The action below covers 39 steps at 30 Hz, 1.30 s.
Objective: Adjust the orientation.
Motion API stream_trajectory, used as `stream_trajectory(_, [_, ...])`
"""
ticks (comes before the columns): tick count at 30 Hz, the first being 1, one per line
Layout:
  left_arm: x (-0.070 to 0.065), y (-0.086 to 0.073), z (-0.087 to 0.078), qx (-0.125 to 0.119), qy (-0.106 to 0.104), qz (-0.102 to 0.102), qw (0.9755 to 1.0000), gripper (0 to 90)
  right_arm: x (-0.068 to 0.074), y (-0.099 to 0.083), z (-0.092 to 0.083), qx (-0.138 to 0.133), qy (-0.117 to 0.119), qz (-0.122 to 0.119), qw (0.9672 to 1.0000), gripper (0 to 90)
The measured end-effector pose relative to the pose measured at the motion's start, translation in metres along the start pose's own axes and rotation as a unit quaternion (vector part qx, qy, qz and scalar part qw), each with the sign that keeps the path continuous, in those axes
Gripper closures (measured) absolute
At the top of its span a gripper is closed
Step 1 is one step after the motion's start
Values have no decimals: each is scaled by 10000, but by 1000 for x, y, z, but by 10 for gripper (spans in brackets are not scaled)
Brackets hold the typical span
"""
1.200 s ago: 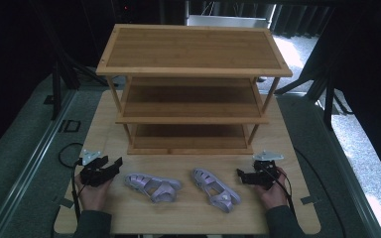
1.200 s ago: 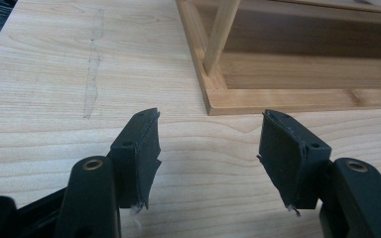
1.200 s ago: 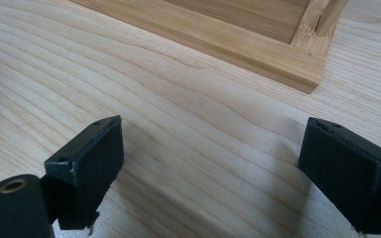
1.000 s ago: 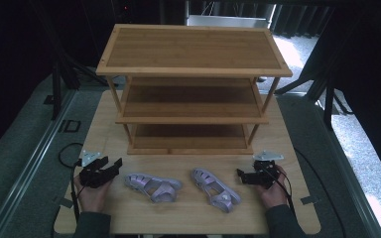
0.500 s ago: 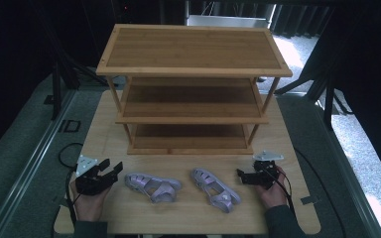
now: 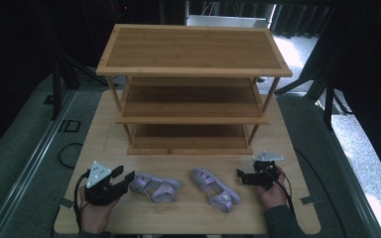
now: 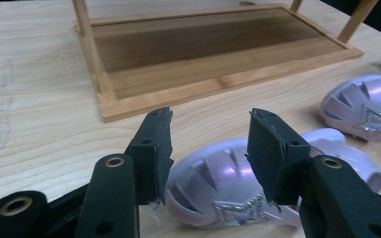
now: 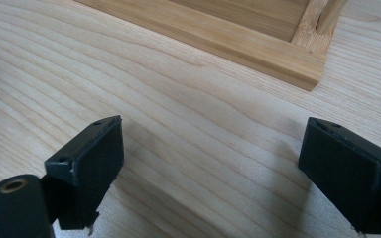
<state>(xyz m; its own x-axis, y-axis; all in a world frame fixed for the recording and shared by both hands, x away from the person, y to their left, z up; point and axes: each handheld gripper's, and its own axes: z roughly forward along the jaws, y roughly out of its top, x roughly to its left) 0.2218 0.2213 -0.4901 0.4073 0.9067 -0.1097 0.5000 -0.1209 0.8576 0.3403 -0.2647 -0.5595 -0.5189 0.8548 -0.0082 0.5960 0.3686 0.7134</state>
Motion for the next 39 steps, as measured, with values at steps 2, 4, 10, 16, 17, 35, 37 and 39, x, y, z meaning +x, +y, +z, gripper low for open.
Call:
stream_trajectory(2, [-2, -2, -1, 1, -3, 22, 10000, 542, 0, 0, 0, 0, 0, -2, 10000, 100])
stream_trajectory(4, [-4, -5, 0, 35, -23, 27, 10000, 555, 0, 0, 0, -1, 0, -3, 10000, 100])
stream_trajectory(10, [-11, -12, 1, 176, -200, 210, 9994, 623, 0, 0, 0, -1, -1, -8, 10000, 100])
stream_trajectory(16, [-14, -16, 9, 304, -203, 309, 9989, 651, 0, 0, 0, 0, 1, -8, 10000, 100])
stream_trajectory(17, [-14, -16, 9, 304, -203, 309, 9989, 658, 0, 0, 0, 0, 1, -10, 10000, 100])
stream_trajectory(35, [-4, 1, 64, 801, 47, 491, 9956, 605, 1, 0, -1, 1, 15, -12, 10000, 100])
stream_trajectory(37, [-5, -1, 65, 773, -83, 489, 9958, 628, 1, 0, -1, 2, 17, -10, 10000, 100])
stream_trajectory(39, [-6, -2, 64, 762, -37, 545, 9956, 603, 1, 0, -1, 0, 17, -15, 10000, 100])
